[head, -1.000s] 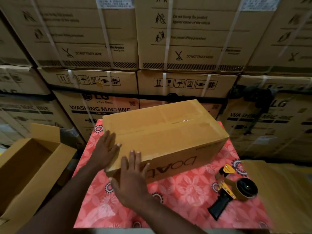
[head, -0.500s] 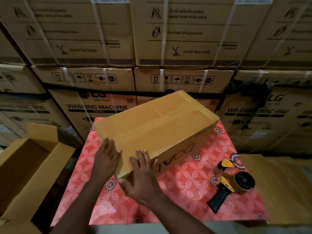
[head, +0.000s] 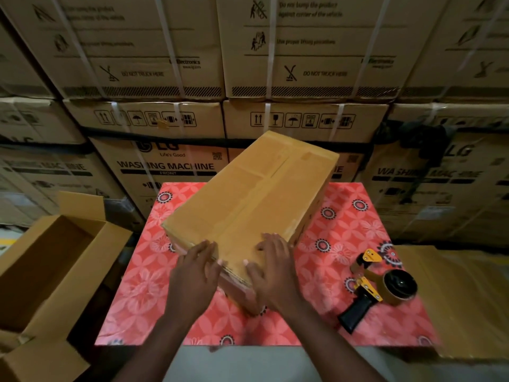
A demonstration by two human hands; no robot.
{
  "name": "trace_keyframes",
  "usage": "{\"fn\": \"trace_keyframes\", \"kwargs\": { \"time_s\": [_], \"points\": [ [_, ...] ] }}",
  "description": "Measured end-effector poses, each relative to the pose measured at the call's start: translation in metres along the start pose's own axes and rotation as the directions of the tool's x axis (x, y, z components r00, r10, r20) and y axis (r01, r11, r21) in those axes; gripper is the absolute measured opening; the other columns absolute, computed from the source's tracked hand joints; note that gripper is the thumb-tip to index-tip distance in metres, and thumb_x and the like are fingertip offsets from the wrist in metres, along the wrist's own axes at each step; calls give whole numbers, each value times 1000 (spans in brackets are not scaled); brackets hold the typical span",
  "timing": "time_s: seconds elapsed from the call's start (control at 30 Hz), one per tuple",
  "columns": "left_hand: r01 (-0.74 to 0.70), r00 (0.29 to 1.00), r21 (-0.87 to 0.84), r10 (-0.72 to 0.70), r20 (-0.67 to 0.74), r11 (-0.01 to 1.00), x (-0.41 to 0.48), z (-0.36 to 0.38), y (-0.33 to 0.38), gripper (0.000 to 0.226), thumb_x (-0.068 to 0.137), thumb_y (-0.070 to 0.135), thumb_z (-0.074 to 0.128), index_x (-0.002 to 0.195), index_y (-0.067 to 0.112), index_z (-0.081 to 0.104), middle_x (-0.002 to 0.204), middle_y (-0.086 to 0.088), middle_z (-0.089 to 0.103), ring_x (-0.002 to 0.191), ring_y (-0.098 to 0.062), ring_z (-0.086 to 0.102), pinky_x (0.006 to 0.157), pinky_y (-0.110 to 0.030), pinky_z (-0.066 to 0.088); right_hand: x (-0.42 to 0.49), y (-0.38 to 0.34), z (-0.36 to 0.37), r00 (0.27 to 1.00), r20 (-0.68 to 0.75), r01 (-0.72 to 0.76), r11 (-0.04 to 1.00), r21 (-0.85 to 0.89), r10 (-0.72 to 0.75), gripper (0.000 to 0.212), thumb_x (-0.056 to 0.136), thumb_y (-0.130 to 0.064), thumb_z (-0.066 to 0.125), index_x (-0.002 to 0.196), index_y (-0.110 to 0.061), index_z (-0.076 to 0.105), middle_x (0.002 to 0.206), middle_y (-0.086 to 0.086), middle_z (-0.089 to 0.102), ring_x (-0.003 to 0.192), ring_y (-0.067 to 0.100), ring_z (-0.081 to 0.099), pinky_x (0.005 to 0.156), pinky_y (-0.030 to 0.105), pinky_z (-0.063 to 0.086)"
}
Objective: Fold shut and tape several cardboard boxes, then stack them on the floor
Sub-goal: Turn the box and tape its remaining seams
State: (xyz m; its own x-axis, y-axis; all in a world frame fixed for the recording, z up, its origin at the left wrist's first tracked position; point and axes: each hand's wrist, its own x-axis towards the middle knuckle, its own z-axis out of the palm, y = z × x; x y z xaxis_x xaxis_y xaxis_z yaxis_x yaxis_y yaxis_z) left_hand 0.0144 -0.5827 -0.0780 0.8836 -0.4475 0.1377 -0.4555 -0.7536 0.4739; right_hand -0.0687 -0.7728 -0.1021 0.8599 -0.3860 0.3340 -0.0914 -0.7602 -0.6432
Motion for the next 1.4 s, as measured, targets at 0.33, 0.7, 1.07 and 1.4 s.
{"fn": "trace_keyframes", "kwargs": {
  "time_s": [0.33,0.7,1.07,1.4],
  "points": [
    [-22,998,-15,21,-63,1000,58,-7,-55,52,98,53,40,139,27,60,150,-10,48,139,-31,39,113,-50,33,-23,-17,8,973,229,79,945,-317,-5,75,91,-50,63,155,-38,27,169,-1,14,156,25,9,118,59,25],
    [-23,979,-124,-3,-206,992,-18,32,-2,42,99,43,48,134,28,64,141,0,56,128,-27,48,105,-37,33,-30,73,-77,915,345,238,970,-43,-209,73,89,-56,68,153,-40,39,168,-12,19,156,13,9,122,38,21],
    [-136,958,-159,89,-272,978,-58,57,50,37,90,19,57,125,24,69,127,3,62,116,-26,56,105,-28,30,-48,129,-128,980,186,27,970,241,-73,70,75,-20,88,139,-25,61,158,-12,42,154,10,22,121,24,19],
    [-45,959,-250,-28,-281,967,-59,56,57,29,90,34,67,115,22,74,119,3,65,113,-24,56,98,-10,25,-107,212,-111,828,-21,-546,815,195,560,94,64,-35,96,144,-19,49,142,7,51,133,25,48,107,41,43]
  ]
}}
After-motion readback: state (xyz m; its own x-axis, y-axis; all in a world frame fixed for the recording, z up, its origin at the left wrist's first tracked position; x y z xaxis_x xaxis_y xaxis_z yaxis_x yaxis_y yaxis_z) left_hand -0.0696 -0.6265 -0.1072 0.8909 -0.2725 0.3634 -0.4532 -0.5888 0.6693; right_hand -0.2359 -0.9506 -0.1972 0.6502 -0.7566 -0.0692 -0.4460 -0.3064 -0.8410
